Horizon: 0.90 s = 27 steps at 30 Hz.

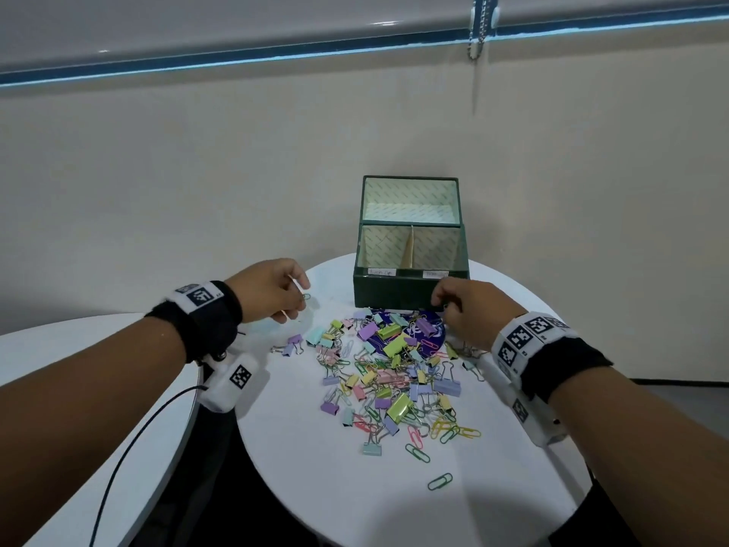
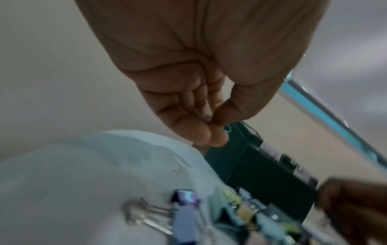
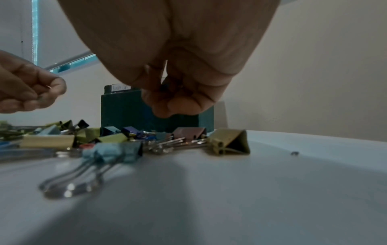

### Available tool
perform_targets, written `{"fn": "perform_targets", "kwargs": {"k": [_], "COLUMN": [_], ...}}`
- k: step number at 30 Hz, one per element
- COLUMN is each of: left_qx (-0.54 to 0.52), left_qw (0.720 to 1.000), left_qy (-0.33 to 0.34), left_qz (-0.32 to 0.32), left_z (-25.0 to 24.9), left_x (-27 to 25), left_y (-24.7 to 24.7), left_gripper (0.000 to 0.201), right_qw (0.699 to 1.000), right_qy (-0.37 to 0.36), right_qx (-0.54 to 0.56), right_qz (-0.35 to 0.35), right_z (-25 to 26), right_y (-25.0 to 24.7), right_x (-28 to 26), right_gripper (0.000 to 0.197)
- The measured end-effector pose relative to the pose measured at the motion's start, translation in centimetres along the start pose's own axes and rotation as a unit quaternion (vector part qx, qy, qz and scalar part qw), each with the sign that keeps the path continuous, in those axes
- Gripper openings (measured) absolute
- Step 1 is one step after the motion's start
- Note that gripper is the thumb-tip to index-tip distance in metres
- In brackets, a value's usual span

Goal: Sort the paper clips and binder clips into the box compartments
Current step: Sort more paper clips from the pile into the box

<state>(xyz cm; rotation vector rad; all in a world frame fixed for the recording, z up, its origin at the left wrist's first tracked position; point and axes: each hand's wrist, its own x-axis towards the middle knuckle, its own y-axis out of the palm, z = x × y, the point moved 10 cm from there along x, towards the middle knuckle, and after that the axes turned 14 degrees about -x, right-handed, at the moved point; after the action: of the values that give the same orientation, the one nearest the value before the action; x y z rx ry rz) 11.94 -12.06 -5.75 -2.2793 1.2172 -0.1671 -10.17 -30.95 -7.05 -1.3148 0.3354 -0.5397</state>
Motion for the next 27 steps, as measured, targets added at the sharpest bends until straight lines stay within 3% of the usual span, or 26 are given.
{"fn": "perform_targets", "kwargs": {"k": [3, 6, 9, 11, 14, 19, 21, 27], "left_qx": [-0.027, -0.002, 0.022, 0.087, 0.214, 0.461, 0.501, 0.508], "left_qw": [0.998, 0.994, 0.99, 0.988, 0.971, 0.875, 0.849, 0.83], "left_qy": [-0.047, -0.096, -0.105, -0.073, 0.0, 0.084, 0.104, 0.148], "left_qz": [0.035, 0.061, 0.092, 0.108, 0.106, 0.119, 0.133, 0.176], "left_z": [1.0, 1.4, 0.9, 0.0, -2.6, -5.2, -5.3, -5.3], "left_x": [-0.7, -2.2, -2.7, -2.5, -2.5, -3.4, -3.6, -3.5], "left_y": [0.2, 1.2, 2.8, 3.7, 5.5, 9.3, 10.1, 10.4], "left_gripper": [0.032, 0.02, 0.009, 0.025, 0.024, 0.033, 0.036, 0.045], "right_qw": [1.0, 1.0, 1.0, 1.0, 1.0, 0.998, 0.998, 1.0], "right_qy": [0.003, 0.011, 0.021, 0.021, 0.019, 0.023, 0.019, 0.014], "right_qx": [0.001, 0.007, 0.008, -0.01, -0.004, 0.057, 0.05, -0.005], "right_qz": [0.019, 0.011, 0.012, 0.017, 0.011, 0.025, 0.029, 0.018], "right_z": [0.2, 0.1, -0.3, -0.3, -0.3, -0.3, -0.1, -0.2], "right_y": [0.0, -0.2, 0.1, 0.4, 0.3, 0.6, 0.5, 0.1], "right_x": [-0.1, -0.2, -0.1, -0.1, 0.1, -0.1, -0.1, 0.0], "right_gripper": [0.021, 0.021, 0.022, 0.025, 0.022, 0.018, 0.023, 0.02]}}
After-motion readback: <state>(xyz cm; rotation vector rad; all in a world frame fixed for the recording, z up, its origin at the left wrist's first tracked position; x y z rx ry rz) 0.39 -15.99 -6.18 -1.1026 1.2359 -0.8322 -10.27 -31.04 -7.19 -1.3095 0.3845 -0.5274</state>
